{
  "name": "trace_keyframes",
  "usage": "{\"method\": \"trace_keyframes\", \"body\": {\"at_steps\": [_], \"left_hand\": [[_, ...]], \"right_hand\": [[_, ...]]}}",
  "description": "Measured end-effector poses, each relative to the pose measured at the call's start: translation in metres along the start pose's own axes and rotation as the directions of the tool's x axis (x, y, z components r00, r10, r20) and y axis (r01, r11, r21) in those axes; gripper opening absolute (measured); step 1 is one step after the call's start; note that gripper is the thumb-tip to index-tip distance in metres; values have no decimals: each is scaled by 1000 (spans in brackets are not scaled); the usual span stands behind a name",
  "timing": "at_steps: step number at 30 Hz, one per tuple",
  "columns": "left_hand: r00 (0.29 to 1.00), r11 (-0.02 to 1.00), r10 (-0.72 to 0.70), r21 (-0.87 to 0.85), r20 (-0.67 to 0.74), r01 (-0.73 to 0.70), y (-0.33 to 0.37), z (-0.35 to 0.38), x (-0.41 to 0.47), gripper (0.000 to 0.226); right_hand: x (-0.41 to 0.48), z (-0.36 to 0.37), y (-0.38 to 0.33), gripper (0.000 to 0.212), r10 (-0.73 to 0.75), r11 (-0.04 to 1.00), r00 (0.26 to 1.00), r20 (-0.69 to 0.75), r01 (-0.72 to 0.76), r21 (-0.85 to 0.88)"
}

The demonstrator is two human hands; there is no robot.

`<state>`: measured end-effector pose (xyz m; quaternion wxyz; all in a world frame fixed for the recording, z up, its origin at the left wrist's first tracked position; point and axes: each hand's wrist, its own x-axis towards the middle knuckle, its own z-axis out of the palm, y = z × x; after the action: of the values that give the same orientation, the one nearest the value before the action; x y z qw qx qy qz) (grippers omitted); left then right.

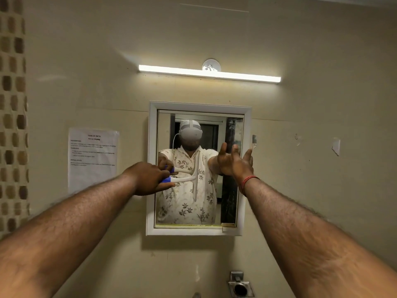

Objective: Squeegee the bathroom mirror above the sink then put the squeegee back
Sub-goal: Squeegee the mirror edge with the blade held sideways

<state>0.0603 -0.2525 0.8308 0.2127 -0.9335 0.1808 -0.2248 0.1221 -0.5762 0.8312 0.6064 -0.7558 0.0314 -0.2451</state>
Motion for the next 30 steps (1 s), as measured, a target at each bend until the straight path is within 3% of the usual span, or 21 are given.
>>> {"method": "trace_keyframes", "body": {"at_steps": [10, 17, 23, 30], "left_hand": [[993, 992, -117, 44, -22, 118, -45, 15, -50, 70], [988, 987, -155, 53, 11, 155, -51, 12, -61, 47], [990, 989, -142, 43, -20, 143, -69, 25, -72, 71], [983, 983, -180, 21, -29, 181, -80, 26, -86, 70]], "right_hand": [[-8, 10, 0, 112, 10, 1000, 1000, -20, -10, -21], [-8, 12, 0, 114, 20, 999, 999, -45, -21, -41], [-11, 6, 2, 114, 9, 1000, 1000, -20, -9, -15], [-8, 9, 4, 118, -4, 999, 999, -39, 3, -39]]}}
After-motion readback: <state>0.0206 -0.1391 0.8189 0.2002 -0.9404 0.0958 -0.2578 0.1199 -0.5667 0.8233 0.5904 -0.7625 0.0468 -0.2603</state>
